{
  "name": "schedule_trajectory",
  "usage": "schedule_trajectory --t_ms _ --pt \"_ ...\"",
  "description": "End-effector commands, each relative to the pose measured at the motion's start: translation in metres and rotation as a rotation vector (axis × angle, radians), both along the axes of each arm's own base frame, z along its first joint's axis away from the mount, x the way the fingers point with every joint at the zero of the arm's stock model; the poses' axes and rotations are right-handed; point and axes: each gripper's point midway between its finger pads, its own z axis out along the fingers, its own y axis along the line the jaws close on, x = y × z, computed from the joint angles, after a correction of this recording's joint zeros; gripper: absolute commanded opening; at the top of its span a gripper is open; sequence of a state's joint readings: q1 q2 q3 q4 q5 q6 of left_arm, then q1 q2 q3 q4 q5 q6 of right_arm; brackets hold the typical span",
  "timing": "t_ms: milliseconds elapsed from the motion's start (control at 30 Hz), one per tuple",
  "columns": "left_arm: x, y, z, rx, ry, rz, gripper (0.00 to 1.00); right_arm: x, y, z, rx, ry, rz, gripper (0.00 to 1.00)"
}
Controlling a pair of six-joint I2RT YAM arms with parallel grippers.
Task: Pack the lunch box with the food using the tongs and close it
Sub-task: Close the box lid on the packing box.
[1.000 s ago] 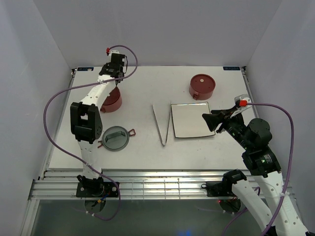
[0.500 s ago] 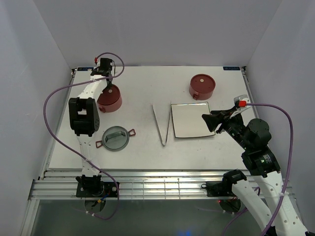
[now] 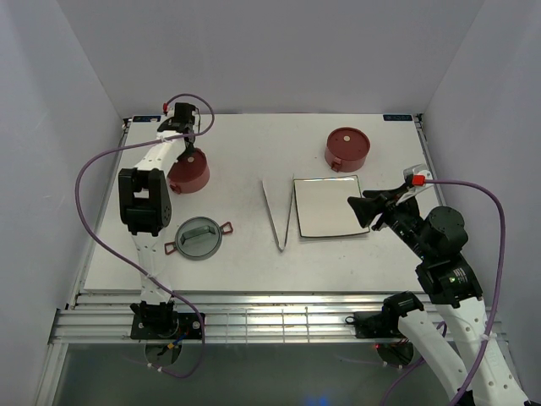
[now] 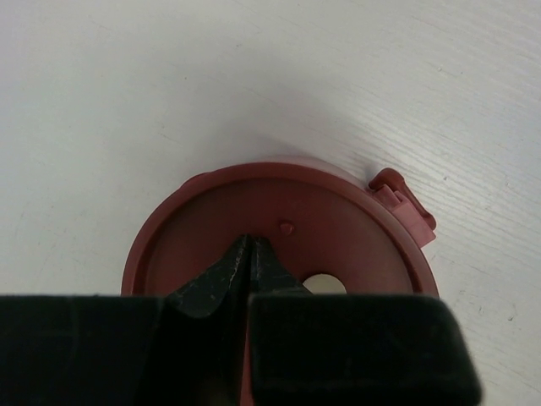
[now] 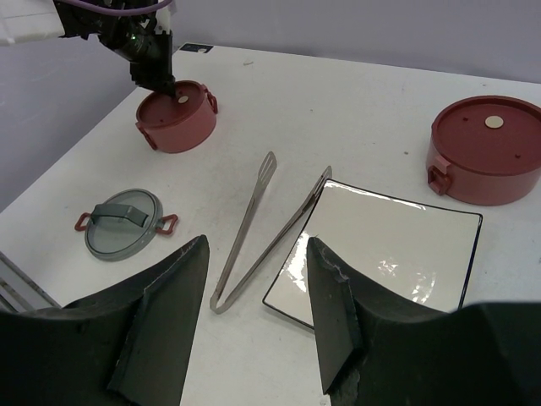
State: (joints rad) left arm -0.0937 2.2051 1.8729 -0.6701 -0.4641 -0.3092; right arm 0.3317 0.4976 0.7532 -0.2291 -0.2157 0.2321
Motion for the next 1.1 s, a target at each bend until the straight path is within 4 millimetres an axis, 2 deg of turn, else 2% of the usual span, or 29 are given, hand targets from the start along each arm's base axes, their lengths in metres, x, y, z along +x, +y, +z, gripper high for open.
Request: schedule_trajectory --t_ms 0,233,267,300,333,367,400,467,500,633,667,767,933,1067 --pt "-0.004 0.001 0.052 -0.015 -0.076 0.008 0.16 0.000 0.001 0.007 0.007 -0.045 0.003 0.56" --pt "-0.014 -0.011 0.081 -0.022 -0.136 0.011 0.13 0.003 0.003 0.003 0.005 -0.032 0.010 0.56" --pt "-0.017 -0.012 0.079 -0.039 -0.141 0.030 0.12 0.002 0.002 0.003 0.006 -0.035 0.009 0.56" --pt "-0.024 -0.011 0.070 -0.043 -0.120 0.039 0.12 0.002 0.002 0.004 0.007 -0.038 0.009 0.56" --pt "-0.025 -0.012 0.072 -0.053 -0.138 0.039 0.11 0.003 0.003 0.002 0.006 -0.032 0.009 0.56" --pt "-0.027 -0.014 0.067 -0.068 -0.134 0.039 0.11 0.003 0.003 0.001 0.005 -0.030 0.013 0.56" --pt "-0.036 -0.014 0.050 -0.072 -0.099 0.046 0.11 0.003 0.004 0.001 0.004 -0.027 0.016 0.56" --pt "-0.043 -0.018 0.031 -0.098 -0.066 0.054 0.10 0.004 0.005 0.000 0.005 -0.023 0.023 0.56" --pt "-0.055 -0.022 0.010 -0.129 -0.022 0.062 0.09 0.004 0.006 0.000 0.007 -0.024 0.023 0.56" --pt "-0.068 -0.028 -0.021 -0.172 0.023 0.067 0.06 0.003 0.005 0.001 0.005 -0.023 0.022 0.56" --pt "-0.069 -0.029 -0.024 -0.176 0.029 0.066 0.06 0.002 0.005 0.001 0.005 -0.025 0.022 0.56" --pt "-0.067 -0.030 -0.018 -0.178 0.018 0.056 0.06 0.002 0.005 0.003 0.006 -0.028 0.022 0.56" --pt "-0.053 -0.030 0.025 -0.166 -0.069 0.016 0.08 0.002 0.005 0.003 0.006 -0.028 0.022 0.56" --pt "-0.029 -0.025 0.067 -0.126 -0.163 0.003 0.10 0.002 0.004 0.002 0.006 -0.026 0.020 0.57"
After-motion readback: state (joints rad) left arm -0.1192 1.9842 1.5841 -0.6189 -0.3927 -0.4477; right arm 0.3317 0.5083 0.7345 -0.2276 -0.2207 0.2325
